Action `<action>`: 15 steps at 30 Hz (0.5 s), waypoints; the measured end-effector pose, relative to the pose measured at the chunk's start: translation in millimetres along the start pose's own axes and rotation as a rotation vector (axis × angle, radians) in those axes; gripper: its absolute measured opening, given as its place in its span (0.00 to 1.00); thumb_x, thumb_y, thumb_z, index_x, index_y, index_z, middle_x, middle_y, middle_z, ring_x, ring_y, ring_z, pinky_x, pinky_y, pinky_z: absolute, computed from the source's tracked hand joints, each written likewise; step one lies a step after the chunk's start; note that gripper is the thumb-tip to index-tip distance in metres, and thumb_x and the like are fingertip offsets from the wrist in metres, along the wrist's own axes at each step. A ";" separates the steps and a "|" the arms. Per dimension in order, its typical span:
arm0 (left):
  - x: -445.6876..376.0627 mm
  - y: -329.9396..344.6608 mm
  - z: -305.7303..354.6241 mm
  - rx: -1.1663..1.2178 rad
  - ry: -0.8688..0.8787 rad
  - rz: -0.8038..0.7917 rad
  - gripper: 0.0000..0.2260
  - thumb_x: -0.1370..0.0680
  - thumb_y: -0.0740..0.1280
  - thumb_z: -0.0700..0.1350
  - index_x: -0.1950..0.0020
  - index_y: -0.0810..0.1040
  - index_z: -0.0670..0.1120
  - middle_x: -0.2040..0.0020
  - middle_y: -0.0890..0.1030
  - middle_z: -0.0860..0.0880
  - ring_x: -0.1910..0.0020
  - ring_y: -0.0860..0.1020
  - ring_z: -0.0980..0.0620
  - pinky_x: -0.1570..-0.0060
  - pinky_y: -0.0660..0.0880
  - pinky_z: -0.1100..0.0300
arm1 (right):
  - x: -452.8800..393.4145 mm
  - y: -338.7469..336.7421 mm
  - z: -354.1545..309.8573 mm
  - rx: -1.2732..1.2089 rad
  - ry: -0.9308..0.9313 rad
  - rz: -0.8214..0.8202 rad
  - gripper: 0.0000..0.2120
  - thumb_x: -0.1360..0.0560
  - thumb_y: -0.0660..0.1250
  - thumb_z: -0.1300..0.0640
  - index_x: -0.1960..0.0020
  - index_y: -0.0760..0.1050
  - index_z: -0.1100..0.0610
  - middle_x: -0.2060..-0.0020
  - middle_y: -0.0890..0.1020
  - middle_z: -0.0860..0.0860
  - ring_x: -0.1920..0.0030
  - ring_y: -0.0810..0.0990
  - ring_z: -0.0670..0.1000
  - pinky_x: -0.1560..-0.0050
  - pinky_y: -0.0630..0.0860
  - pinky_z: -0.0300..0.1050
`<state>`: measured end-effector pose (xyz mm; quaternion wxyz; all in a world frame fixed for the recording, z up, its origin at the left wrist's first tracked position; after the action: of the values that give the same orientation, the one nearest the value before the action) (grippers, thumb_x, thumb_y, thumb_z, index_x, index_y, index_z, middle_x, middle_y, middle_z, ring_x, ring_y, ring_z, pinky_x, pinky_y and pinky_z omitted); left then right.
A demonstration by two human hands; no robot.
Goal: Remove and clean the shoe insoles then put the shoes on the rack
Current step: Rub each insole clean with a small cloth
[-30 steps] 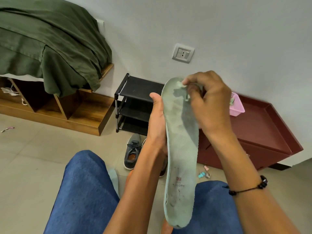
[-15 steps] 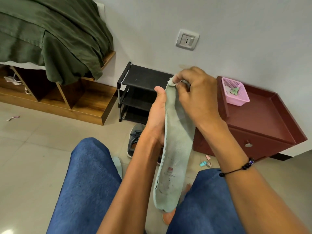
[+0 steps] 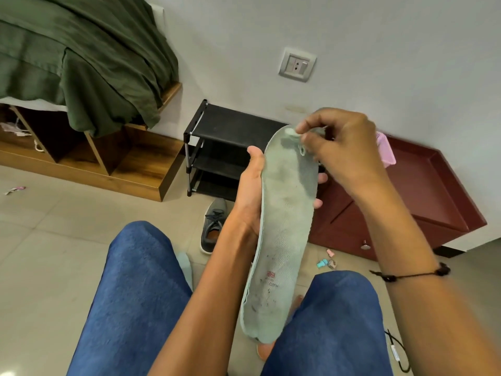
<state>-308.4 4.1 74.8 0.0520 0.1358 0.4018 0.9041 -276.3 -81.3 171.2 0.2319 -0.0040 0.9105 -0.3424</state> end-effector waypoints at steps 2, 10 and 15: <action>-1.3 -4.6 -0.4 -0.047 0.051 0.053 0.27 0.18 0.44 0.58 0.54 0.75 0.41 0.71 0.82 0.46 0.74 0.81 0.52 0.78 0.76 0.60 | 2.1 15.9 -2.8 0.188 -0.130 0.024 0.08 0.30 0.67 0.67 0.59 0.82 0.56 0.64 0.80 0.47 0.66 0.75 0.43 0.62 0.68 0.29; -3.4 -23.2 -3.1 0.040 0.043 0.072 0.32 0.18 0.41 0.59 0.46 0.77 0.38 0.59 0.84 0.43 0.60 0.83 0.52 0.61 0.79 0.65 | 53.6 55.0 1.3 0.090 -0.271 -0.003 0.06 0.31 0.66 0.66 0.59 0.82 0.61 0.63 0.82 0.53 0.61 0.80 0.50 0.56 0.74 0.44; -6.6 -27.2 -12.4 0.019 0.033 0.037 0.29 0.18 0.41 0.58 0.49 0.75 0.40 0.63 0.84 0.45 0.65 0.83 0.52 0.66 0.79 0.64 | 56.4 52.0 9.8 0.087 -0.318 -0.298 0.06 0.32 0.67 0.65 0.58 0.82 0.60 0.62 0.83 0.50 0.60 0.81 0.47 0.56 0.75 0.40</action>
<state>-306.1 12.2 45.4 0.0272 0.1290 0.4084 0.9032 -314.6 -56.9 108.5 0.3191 -0.1825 0.8362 -0.4070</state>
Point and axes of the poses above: each hand's wrist, its own x-axis away from the middle knuckle, its own y-axis out of the palm, z = x × y, the point moved 5 cm from there along -x, towards the middle knuckle
